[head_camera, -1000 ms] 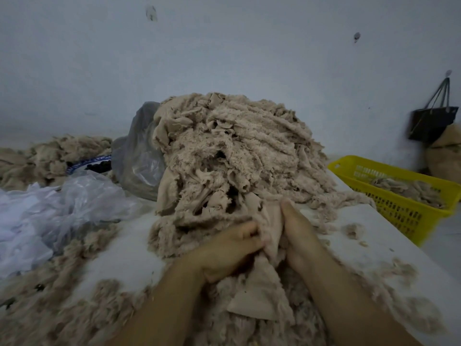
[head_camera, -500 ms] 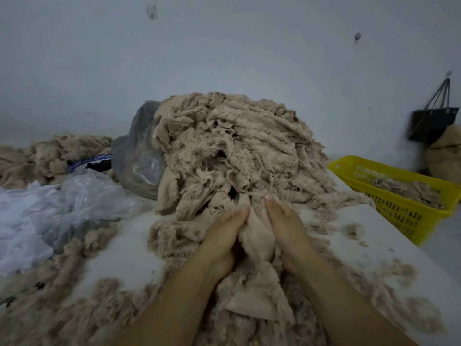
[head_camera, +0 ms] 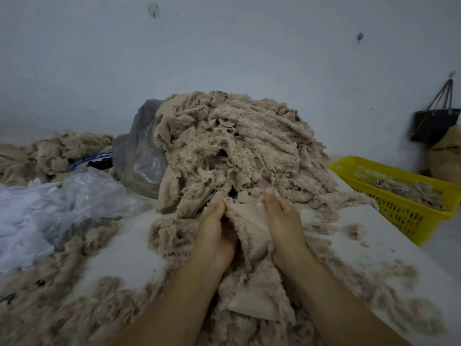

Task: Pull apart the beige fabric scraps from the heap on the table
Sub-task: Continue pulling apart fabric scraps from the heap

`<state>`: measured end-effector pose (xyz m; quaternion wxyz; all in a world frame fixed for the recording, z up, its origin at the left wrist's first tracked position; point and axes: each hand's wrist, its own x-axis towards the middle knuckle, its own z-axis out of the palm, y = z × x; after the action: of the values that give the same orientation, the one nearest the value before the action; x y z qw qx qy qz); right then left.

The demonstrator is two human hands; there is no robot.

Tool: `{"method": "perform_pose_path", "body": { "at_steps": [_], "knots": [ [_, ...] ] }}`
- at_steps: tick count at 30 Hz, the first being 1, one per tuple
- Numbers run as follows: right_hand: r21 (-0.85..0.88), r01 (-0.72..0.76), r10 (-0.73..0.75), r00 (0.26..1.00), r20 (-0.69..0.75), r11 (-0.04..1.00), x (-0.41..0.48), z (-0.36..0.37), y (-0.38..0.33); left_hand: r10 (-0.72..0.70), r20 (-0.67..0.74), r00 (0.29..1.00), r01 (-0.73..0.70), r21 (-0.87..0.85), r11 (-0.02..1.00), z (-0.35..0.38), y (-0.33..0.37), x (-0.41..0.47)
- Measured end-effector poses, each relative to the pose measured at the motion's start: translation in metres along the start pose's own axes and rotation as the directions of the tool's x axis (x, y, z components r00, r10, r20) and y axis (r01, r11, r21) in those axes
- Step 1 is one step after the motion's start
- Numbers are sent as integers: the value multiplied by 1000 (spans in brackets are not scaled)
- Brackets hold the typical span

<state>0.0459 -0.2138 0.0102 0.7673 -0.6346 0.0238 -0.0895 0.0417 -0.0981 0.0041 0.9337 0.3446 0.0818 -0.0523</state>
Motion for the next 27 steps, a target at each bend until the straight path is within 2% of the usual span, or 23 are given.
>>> {"method": "perform_pose_path", "body": {
  "at_steps": [2, 5, 7, 9, 12, 15, 17, 20, 23, 25, 27],
  "knots": [
    [18, -12, 11, 998, 65, 1000, -1, -4, -2, -78, 104, 992, 66, 115, 991, -1, 1, -3],
    [-155, 61, -45, 994, 104, 986, -2, -8, -1, -183, 200, 963, 117, 304, 946, 3, -1, -9],
    [-266, 119, -84, 987, 137, 957, -4, -11, 2, -150, 199, 968, 64, 383, 922, 7, -4, -9],
    [-274, 120, -73, 982, 176, 954, -4, -14, 3, -87, 179, 980, 6, 413, 911, 7, -6, -9],
    [-270, 131, -56, 961, 270, 954, -7, -11, 3, -47, 108, 993, 5, 359, 933, 7, -4, -11],
    [-446, 200, -23, 928, 372, 872, -10, -5, 9, 0, 27, 1000, -8, 293, 956, 5, 0, -8],
    [-490, 249, -28, 910, 415, 835, -10, -4, 9, 3, -16, 1000, 1, 265, 964, 4, 1, -7],
    [-473, 334, -61, 862, 504, 816, -10, -5, 10, 3, -127, 992, 21, 186, 982, 4, 3, -4],
    [-399, 376, -63, 789, 611, 836, -17, -3, 12, 66, -226, 972, -59, 41, 997, -10, 19, 11],
    [-356, 279, -72, 865, 497, 892, -15, -7, 9, 59, -189, 980, -75, -78, 994, -22, 27, 17],
    [-267, 83, 3, 952, 306, 960, -8, -15, 0, 27, -102, 994, -44, -169, 985, -25, 27, 16]
  ]
}}
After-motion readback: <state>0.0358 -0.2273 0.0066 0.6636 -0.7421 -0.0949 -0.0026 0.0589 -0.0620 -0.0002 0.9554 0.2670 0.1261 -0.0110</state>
